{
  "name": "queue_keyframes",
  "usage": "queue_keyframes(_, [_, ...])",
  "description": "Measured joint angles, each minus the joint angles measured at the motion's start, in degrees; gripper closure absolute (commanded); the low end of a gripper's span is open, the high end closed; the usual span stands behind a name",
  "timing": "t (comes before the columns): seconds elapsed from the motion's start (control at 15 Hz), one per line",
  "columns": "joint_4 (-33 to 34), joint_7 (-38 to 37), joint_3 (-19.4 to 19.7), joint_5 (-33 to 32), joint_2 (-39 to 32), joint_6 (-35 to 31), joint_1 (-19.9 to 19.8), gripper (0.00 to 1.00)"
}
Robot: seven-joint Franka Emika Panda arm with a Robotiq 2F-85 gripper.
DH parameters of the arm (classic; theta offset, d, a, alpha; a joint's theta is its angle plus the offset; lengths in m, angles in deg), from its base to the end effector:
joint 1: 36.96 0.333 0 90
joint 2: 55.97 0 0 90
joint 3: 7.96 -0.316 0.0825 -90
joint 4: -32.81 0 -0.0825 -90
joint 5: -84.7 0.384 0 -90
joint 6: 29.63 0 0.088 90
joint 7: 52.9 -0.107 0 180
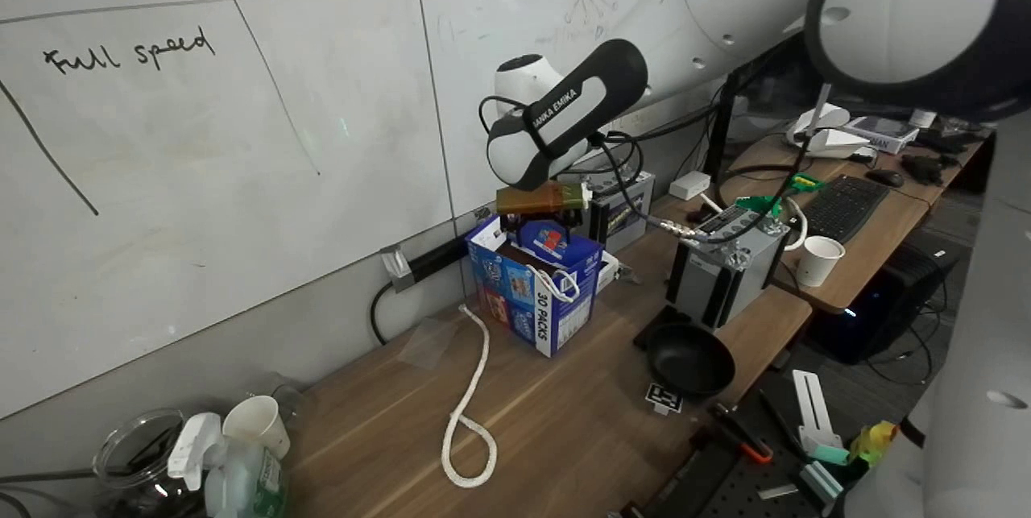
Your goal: Put the white ropes inside the blue box
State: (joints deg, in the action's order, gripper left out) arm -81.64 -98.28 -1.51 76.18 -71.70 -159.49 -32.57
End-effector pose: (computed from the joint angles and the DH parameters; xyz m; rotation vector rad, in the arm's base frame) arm 0.5989 -0.0231 0.3239 2.8077 -1.0699 0.0731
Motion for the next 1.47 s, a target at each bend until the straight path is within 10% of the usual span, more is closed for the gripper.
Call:
queue_keyframes(0.8, [-26.02, -0.29, -4.60, -11.59, 13.81, -9.43, 0.38, 0.00])
queue_keyframes(1.47, [-27.34, 2.01, -1.98, -19.80, 7.24, -26.06, -3.20, 0.00])
